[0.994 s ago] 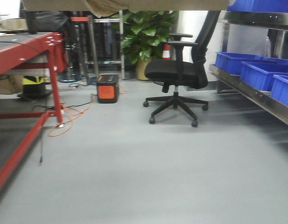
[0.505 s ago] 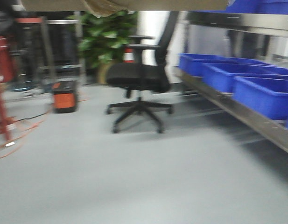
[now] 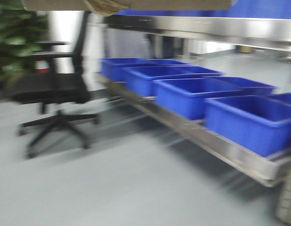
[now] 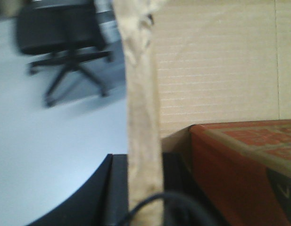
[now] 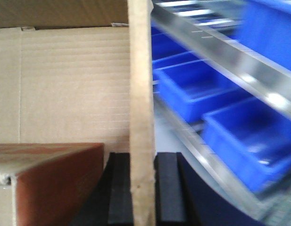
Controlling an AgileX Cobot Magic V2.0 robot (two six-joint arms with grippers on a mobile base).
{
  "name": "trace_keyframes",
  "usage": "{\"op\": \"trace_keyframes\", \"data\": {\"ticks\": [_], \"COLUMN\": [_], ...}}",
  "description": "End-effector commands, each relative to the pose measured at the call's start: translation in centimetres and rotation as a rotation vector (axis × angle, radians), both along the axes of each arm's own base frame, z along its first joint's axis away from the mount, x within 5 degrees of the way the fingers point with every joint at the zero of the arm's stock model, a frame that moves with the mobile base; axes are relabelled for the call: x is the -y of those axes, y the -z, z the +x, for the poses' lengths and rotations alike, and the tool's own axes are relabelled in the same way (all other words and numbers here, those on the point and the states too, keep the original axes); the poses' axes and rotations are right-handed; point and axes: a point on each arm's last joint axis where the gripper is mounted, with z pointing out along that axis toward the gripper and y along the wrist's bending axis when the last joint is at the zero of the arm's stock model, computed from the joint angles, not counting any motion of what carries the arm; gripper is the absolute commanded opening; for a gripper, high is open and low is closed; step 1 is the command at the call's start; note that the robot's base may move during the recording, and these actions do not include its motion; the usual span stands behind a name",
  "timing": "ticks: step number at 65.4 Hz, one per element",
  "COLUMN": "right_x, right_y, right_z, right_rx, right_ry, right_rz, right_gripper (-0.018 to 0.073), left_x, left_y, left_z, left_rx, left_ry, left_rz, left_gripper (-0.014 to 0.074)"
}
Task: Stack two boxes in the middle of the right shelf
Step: 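Turn the base toward the steel shelf with blue bins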
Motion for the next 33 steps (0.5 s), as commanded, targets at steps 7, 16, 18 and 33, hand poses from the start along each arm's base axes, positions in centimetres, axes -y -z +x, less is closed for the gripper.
{"op": "trace_keyframes", "data": {"ticks": [7, 16, 18, 33], "right_x": [0.68, 0.68, 0.67, 0.66], "right_y": [-1.5, -1.5, -1.52, -1.55], "right_z": [-0.52, -0.52, -0.51, -0.51], "right_rx": [0.097, 0.097, 0.099, 0.103], "right_ry": [0.013, 0.013, 0.013, 0.011], "right_rz": [-0.016, -0.016, -0.016, -0.015], "right_gripper": [-0.0155, -0.0155, -0.0155, -0.0155], "left_x": [-0.41, -0.41, -0.41, -0.41], "left_y": [-0.88, -0.88, -0.88, -0.88], "left_z": [-0.37, -0.37, -0.37, -0.37], "left_rx": [0.047, 0.047, 0.047, 0.047], "left_ry": [-0.012, -0.012, -0.012, -0.012], "left_rz": [0.01, 0.01, 0.01, 0.01], "left_gripper": [-0.0111, -0.0111, -0.0111, -0.0111]}}
